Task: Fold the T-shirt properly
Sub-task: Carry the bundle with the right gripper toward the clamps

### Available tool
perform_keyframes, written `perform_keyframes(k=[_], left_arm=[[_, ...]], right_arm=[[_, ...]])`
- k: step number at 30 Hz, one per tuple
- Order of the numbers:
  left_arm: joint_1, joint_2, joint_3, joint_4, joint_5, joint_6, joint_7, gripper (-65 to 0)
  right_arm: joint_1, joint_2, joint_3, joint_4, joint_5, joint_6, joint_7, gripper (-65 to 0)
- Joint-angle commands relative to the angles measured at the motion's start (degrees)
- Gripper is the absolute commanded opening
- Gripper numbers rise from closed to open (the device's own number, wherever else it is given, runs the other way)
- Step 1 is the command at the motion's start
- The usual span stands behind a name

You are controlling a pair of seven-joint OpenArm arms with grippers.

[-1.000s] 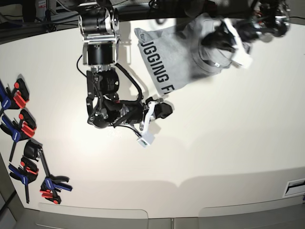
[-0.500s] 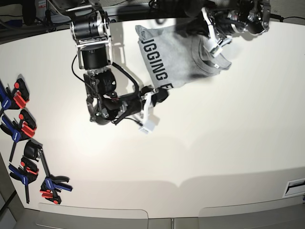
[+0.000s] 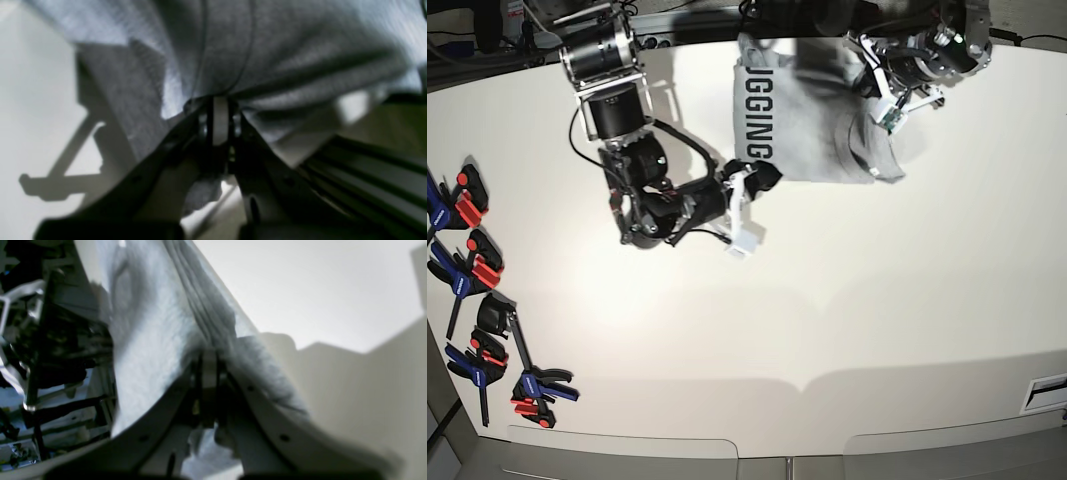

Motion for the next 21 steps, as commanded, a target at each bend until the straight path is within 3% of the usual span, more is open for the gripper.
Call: perform_keyframes(k=[1, 6, 11, 15, 21], left_arm=[[-0.98, -0.39, -0.24, 0.74, 1.70, 1.38, -0.74, -65.0], [-5.22, -0.37, -0.24, 0.11, 2.47, 5.60, -5.07, -65.0], [-10.56, -0.37, -0.24, -6.60, 2.47, 8.61, -9.07, -65.0], [-15.32, -0.42, -0.24, -12.17, 2.49, 9.79, -10.97, -65.0], [-21.11, -1.81, -0.31, -11.02, 2.45, 9.81, -10.71, -65.0]], right_arm=[[1.55, 0.83, 0.26, 0.83, 1.51, 0.49, 0.23, -65.0], [1.55, 3.13, 0.26, 0.83, 11.04, 0.49, 0.23, -65.0], [1.57, 3.41, 0.26, 0.83, 19.71, 0.49, 0.23, -65.0], [1.97, 3.41, 0.26, 0.90, 21.40, 0.49, 0.23, -65.0], [5.11, 3.23, 0.26, 0.90, 21.27, 0.49, 0.23, -65.0]])
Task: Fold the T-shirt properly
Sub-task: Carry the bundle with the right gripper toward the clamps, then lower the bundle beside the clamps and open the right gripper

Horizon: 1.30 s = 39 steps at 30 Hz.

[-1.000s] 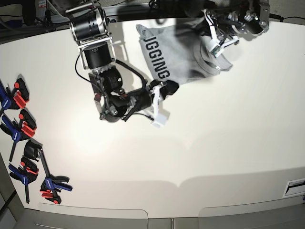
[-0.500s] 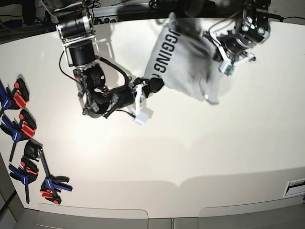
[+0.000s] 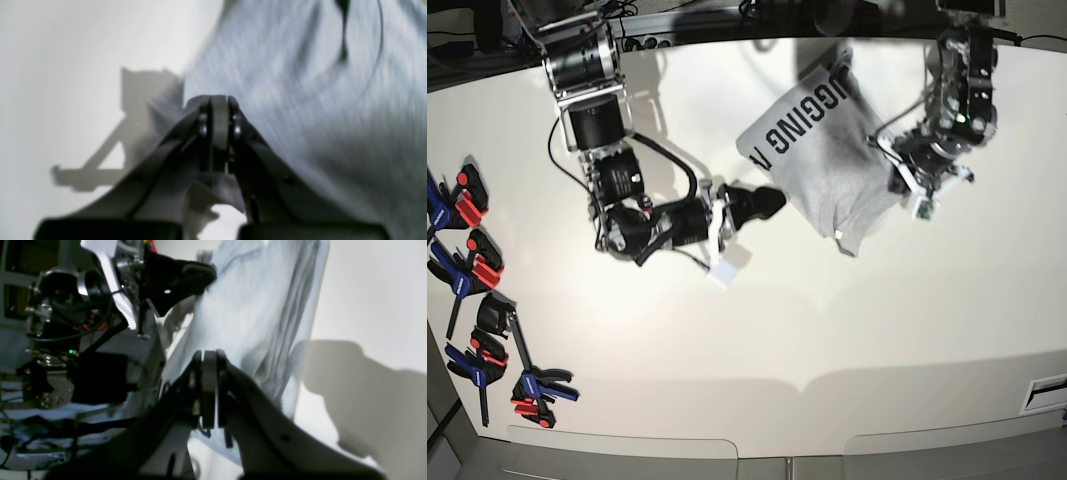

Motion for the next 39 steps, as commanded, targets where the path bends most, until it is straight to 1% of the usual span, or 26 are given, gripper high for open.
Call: perform_keyframes(k=[1, 4, 5, 8, 12, 13, 15, 18, 22, 23, 24, 27, 29, 32, 33, 35, 39], left_arm=[[-1.44, -0.81, -0.28, 1.68, -0.31, 0.57, -1.18, -65.0], [-1.95, -1.81, -1.55, 2.93, -0.28, 2.73, -0.90, -65.0], [-1.88, -1.90, -2.64, 3.26, -0.28, 2.73, -0.87, -65.0], [-1.77, -1.84, -7.43, 3.61, -0.31, 2.73, -0.59, -65.0], [-1.16, -1.84, -15.28, 3.61, -0.33, 2.75, 0.68, -65.0], [-0.74, -1.84, -17.14, 3.61, -0.33, 2.73, 0.66, -65.0], [0.37, -1.84, -20.44, 3.61, -0.35, 2.73, 0.79, -65.0], [2.56, -1.84, -24.15, 3.61, -0.35, 2.69, 0.79, -65.0], [5.88, -1.84, -26.60, 3.61, -0.85, 2.69, 0.26, -65.0], [6.67, -1.81, -26.75, 3.61, -0.98, 2.69, 0.07, -65.0], [7.32, -1.81, -26.77, 3.61, -1.55, 2.69, -0.11, -65.0], [9.29, -1.79, -26.75, 3.61, -3.50, 2.69, -1.22, -65.0], [10.10, -1.79, -26.75, 3.61, -4.44, 2.67, -1.51, -65.0], [10.80, -1.77, -26.75, 3.61, -5.33, 2.64, -1.46, -65.0], [10.78, -1.77, -26.75, 3.61, -5.31, 2.67, -1.31, -65.0], [10.73, -1.81, -26.75, 3.61, -5.31, 2.67, -1.36, -65.0], [10.75, -1.79, -26.75, 3.61, -5.31, 2.67, -1.33, -65.0]], right_arm=[[2.10, -0.24, 0.31, 0.90, 1.75, 0.49, 0.58, -65.0], [2.62, -2.21, 0.31, 1.33, 2.99, 0.49, 0.58, -65.0], [2.54, -3.19, 0.31, 1.38, 3.93, 0.49, 0.58, -65.0], [1.88, -6.97, 0.31, 1.38, 6.25, 0.49, 0.58, -65.0], [0.02, -12.52, 0.24, 1.38, 5.38, 0.49, 0.58, -65.0], [-0.55, -13.94, 0.24, 1.38, 4.31, 0.49, 0.58, -65.0], [-1.88, -16.74, 0.24, 1.38, -0.02, 0.49, 0.58, -65.0], [-4.20, -19.92, 0.26, 1.38, -11.19, 0.49, 0.58, -65.0], [-7.19, -19.92, 0.24, 1.38, -27.47, 0.49, 0.58, -65.0], [-7.74, -19.92, 0.24, 1.38, -32.41, 0.49, 1.29, -65.0], [-8.22, -19.92, 0.26, 1.38, -37.46, -0.15, 3.76, -65.0], [-9.33, -19.92, 0.26, 1.38, -52.59, -4.22, 10.69, -65.0], [-9.62, -19.92, 0.26, 1.38, -60.11, -6.97, 13.81, -65.0], [-9.57, -19.82, 0.26, 1.38, -66.34, -11.15, 16.02, -65.0], [-9.53, -19.04, 0.31, 1.38, -67.41, -12.00, 16.46, -65.0], [-9.49, -17.00, 0.33, 1.38, -68.35, -13.05, 16.46, -65.0], [-9.51, -11.78, 1.01, 1.38, -69.00, -14.14, 16.04, -65.0]])
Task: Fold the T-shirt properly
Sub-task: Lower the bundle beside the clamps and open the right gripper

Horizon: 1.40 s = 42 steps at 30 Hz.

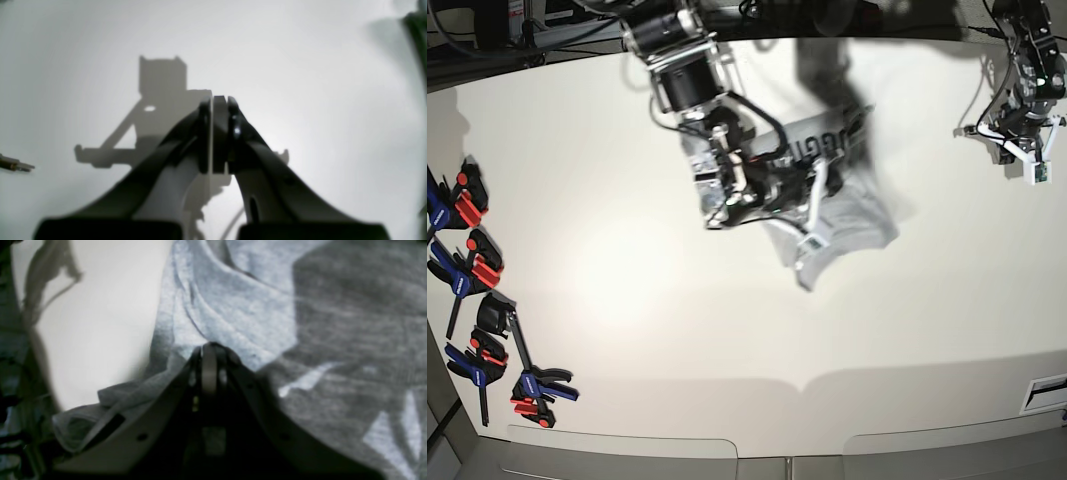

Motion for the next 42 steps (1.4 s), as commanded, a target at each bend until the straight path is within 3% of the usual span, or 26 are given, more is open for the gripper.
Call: perform_keyframes(k=[1, 6, 13, 19, 25, 28, 35, 42], left_arm=[[-0.26, -0.81, -0.28, 1.14, -0.35, 0.17, -1.36, -65.0], [-0.28, -0.81, -0.28, 1.14, -0.35, 0.17, -1.36, -65.0], [-0.26, -0.81, -0.28, 1.14, -0.35, 0.17, -1.36, -65.0], [-0.26, -0.81, -0.28, 1.14, -0.35, 0.17, -1.33, -65.0], [-0.26, -0.81, -0.28, 1.14, -0.37, 0.17, -1.31, -65.0], [-0.28, -0.81, -0.28, 1.14, -0.37, 0.17, -1.33, -65.0], [-0.33, -0.83, -0.28, 1.14, -0.39, 0.17, -1.42, -65.0], [-0.48, -0.94, -0.42, 2.89, -0.26, 0.17, -3.26, -65.0]], right_arm=[[-0.09, 3.34, 1.33, -0.72, -10.01, -3.69, -5.64, -65.0], [-0.09, 8.74, 10.34, -0.72, -9.66, -2.75, -8.48, -65.0], [-0.44, 19.37, 21.05, -0.72, -0.74, 1.57, -12.07, -65.0], [-2.23, 30.16, 23.02, -0.72, 4.98, 4.81, -13.18, -65.0], [-4.90, 38.07, 23.04, -0.72, 5.57, 4.83, -13.35, -65.0], [-5.51, 39.76, 23.04, -0.74, 5.86, 4.76, -13.38, -65.0], [-4.15, 41.03, 23.50, -0.72, 13.90, 2.34, -13.33, -65.0], [6.47, 41.00, 31.43, -0.72, 23.41, 2.23, -13.70, -65.0]])
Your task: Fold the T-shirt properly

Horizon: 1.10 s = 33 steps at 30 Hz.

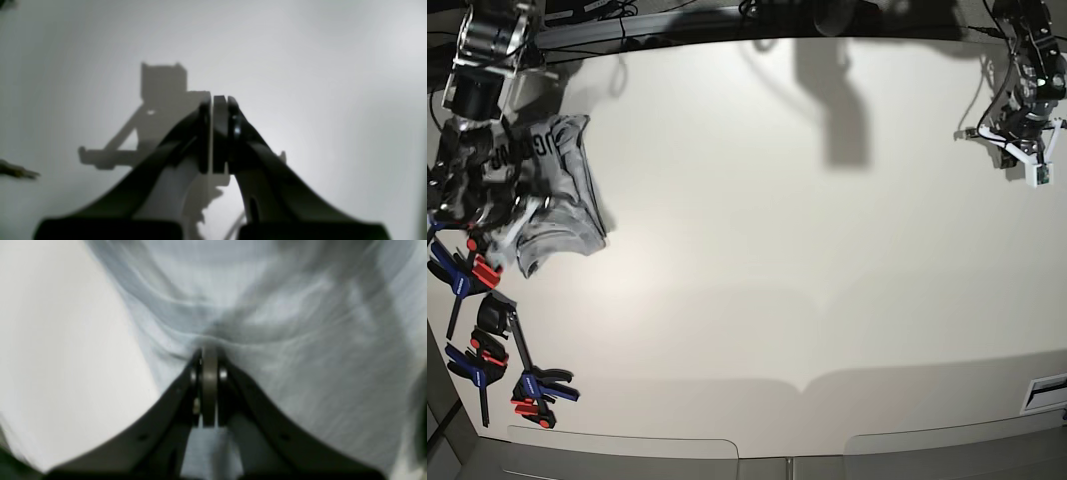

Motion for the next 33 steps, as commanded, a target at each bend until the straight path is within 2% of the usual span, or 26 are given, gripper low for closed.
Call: perform_keyframes(k=[1, 3, 8, 11, 13, 20, 22, 25, 30, 33], left_arm=[[-0.33, -1.31, -0.37, 2.43, -0.31, 0.17, -2.14, -65.0], [-0.33, -2.62, -0.37, 5.22, -0.33, 0.17, -2.60, -65.0], [-0.11, -6.03, -0.37, 12.96, 0.00, 0.17, -0.44, -65.0], [1.60, -6.16, -0.87, 16.65, 0.02, 0.17, 1.44, -65.0], [4.61, -6.16, -1.44, 19.65, 0.04, 0.20, 1.68, -65.0], [20.81, -5.99, -7.15, 33.94, -0.15, 0.22, 4.96, -65.0], [25.83, -5.07, -9.05, 33.94, -1.14, 0.39, 6.05, -65.0], [31.95, -3.23, -11.15, 33.94, -5.40, 0.81, 7.87, -65.0], [42.36, 1.73, -11.28, 33.94, -7.08, 0.57, 7.65, -65.0], [47.34, 3.34, -11.19, 33.94, -11.08, -1.75, 8.61, -65.0]], right_arm=[[3.98, 1.75, 2.27, 1.22, 3.02, 0.09, 0.63, -65.0], [8.44, 1.75, 6.08, 1.22, 8.22, 1.42, -0.83, -65.0], [16.65, 1.77, 14.80, 2.32, 25.31, 8.70, -6.20, -65.0], [15.37, 1.86, 17.18, 5.81, 37.35, 8.76, -6.20, -65.0], [11.67, 2.10, 17.16, 8.72, 42.49, 8.76, -6.20, -65.0], [-10.34, 0.39, 17.18, 26.69, 42.97, 8.76, -6.20, -65.0], [-18.29, -0.74, 17.18, 33.07, 42.97, 8.76, -6.20, -65.0], [-31.06, -3.34, 17.18, 42.77, 42.88, 8.76, -6.20, -65.0], [-50.56, -9.46, 17.16, 54.31, 42.75, 8.76, -6.20, -65.0], [-59.98, -13.57, 17.16, 55.28, 42.71, 8.76, -6.20, -65.0]])
